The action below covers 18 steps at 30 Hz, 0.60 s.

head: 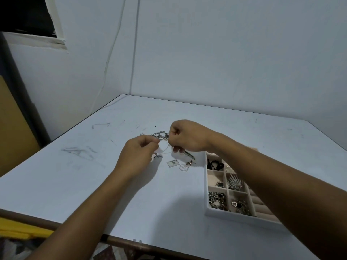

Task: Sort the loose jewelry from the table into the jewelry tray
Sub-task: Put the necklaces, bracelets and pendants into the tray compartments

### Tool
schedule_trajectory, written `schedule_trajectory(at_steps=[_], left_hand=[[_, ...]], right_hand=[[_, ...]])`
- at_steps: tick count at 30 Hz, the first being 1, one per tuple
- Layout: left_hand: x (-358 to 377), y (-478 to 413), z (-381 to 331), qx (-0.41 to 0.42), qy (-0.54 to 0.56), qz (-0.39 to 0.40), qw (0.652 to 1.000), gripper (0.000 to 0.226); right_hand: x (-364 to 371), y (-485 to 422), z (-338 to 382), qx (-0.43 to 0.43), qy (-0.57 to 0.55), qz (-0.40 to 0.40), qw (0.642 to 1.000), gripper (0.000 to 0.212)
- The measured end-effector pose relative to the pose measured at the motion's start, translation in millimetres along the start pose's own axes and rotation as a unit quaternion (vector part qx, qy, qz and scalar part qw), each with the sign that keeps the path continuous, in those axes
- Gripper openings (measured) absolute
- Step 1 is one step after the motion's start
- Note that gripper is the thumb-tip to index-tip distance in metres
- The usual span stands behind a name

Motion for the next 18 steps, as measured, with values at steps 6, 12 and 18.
schedule_trajectory(at_steps=[6,12,18], left_hand=[[6.3,0.0,-0.4,-0.066,0.16,-0.005,0.985,0.014],[8.7,0.1,-1.8,-0.092,0.227,-0.026,0.969,0.014],[12.2,2.2,-6.1,-0.094,0.261,-0.03,0.96,0.015]], right_hand=[[-13.6,-0.1,4.6,-0.013,-0.096,-0.022,0.995,0.006],[-25.0,5.9,20.6,0.008,0.08,0.008,0.997,0.014],[-31.8,11.3,31.1,0.021,0.328,0.0,0.944,0.026]])
Point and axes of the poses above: each hand's wrist, its own y-axis away from the middle knuckle, its own x-axis out of the palm, z = x × y, the point moved 7 cm from there along -y, towards the middle knuckle, and after that the axes turned 5 degrees about -y, right-handed, at the moved point
